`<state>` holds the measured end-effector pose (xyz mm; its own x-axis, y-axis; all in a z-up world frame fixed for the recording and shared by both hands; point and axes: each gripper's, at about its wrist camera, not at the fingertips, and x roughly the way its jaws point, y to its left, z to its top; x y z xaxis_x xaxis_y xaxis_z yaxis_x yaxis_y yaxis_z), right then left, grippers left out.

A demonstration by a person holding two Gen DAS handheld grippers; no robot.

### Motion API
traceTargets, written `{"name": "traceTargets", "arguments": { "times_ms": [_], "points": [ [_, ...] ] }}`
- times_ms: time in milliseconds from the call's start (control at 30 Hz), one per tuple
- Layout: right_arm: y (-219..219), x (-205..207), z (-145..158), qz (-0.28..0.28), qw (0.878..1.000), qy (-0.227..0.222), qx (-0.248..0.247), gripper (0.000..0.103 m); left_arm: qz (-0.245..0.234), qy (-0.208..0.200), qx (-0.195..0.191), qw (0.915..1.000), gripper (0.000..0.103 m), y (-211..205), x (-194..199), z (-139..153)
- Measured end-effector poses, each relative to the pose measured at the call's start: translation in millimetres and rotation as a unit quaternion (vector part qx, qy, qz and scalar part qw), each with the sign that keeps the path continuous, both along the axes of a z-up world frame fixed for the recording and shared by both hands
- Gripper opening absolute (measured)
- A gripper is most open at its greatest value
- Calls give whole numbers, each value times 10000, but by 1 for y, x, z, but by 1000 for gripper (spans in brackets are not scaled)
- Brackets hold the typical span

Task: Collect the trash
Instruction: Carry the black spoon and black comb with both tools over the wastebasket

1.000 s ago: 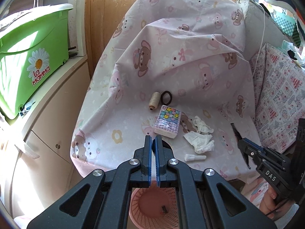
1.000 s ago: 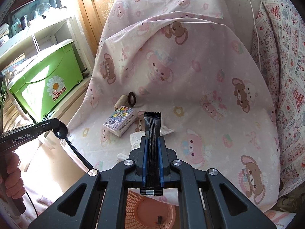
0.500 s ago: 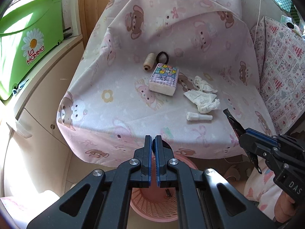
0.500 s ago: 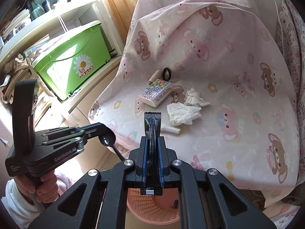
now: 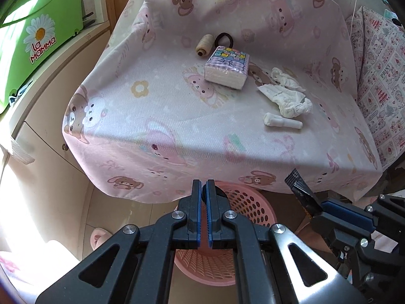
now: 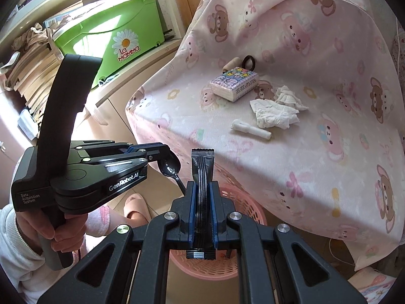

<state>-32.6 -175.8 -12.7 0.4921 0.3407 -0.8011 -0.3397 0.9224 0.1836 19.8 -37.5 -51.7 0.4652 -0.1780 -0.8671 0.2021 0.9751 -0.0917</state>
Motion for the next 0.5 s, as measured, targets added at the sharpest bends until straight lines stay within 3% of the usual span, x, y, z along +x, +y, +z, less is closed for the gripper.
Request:
{"name": "traceTargets", "arguments": {
  "times_ms": [500],
  "points": [
    [27,4,-76,224,9919,851,-913,12,280,858,329,9954,3,4,14,-63]
  ]
}}
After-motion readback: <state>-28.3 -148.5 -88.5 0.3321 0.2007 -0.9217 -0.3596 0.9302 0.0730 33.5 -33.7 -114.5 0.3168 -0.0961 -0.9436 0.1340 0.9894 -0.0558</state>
